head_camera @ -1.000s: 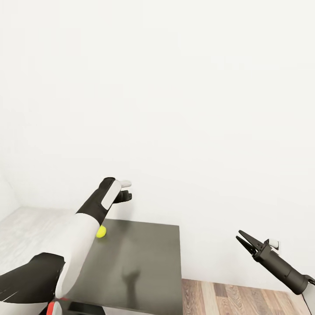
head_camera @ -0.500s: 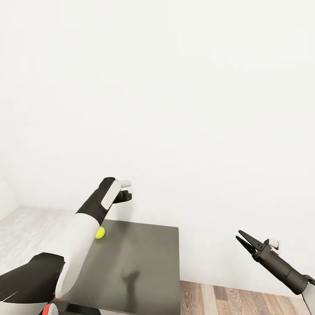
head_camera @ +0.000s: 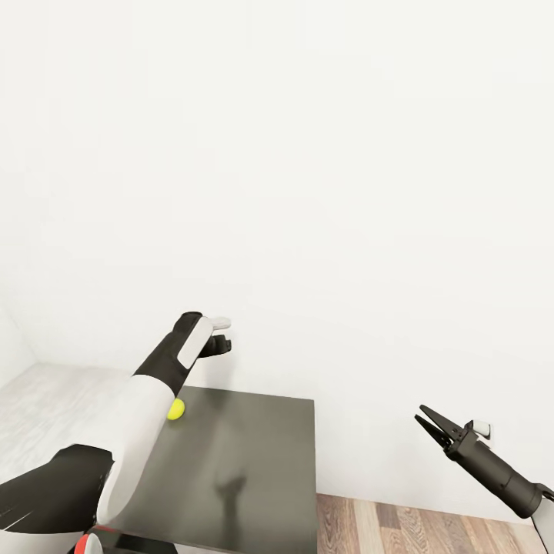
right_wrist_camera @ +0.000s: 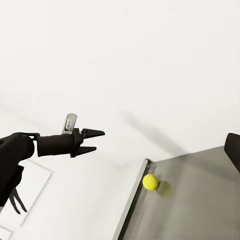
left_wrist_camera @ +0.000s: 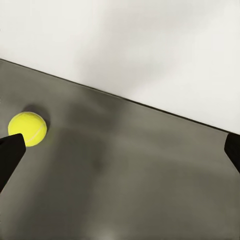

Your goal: Put all the toys in the child's room - the three board games (two on the bed and one on the table), the two jigsaw puzzles on the table, and the tennis ball on the table - inside the toy box on the table in the child's room.

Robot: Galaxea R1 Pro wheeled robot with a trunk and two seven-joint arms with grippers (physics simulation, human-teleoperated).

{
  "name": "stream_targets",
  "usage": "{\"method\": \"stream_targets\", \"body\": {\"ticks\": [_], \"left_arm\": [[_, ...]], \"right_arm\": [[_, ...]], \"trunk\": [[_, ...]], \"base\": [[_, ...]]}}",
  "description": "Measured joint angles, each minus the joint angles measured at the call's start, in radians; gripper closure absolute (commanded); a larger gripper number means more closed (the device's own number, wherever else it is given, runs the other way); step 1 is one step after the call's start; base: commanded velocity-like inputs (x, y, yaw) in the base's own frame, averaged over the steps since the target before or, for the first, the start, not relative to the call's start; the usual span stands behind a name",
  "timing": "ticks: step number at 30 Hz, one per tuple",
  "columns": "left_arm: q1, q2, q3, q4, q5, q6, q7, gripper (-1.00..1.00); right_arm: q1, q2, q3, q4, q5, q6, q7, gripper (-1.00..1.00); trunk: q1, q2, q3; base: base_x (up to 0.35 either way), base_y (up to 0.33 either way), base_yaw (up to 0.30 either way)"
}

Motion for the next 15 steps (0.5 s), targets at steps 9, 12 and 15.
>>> {"method": "stream_targets", "body": {"ticks": [9, 12, 15], "left_arm": [[0.000, 0.003, 0.006, 0.000, -0.001, 0.001, -0.002, -1.00], [0.000, 0.007, 0.007, 0.001, -0.002, 0.002, -0.002, -1.00], [0.000, 0.010, 0.008, 0.001, -0.001, 0.004, -0.002, -1.00]], "right_arm": [[0.001, 0.001, 0.000, 0.001, 0.001, 0.000, -0.001, -1.00], [0.000, 0.002, 0.000, 0.001, 0.001, -0.001, -0.002, -1.00], [0.000, 0.002, 0.000, 0.002, 0.001, -0.001, -0.003, -1.00]], "trunk": [[0.000, 0.000, 0.000], [0.000, 0.000, 0.000], [0.000, 0.000, 0.000]], "base": [[0.000, 0.000, 0.000], [0.000, 0.000, 0.000], [0.000, 0.000, 0.000]]}}
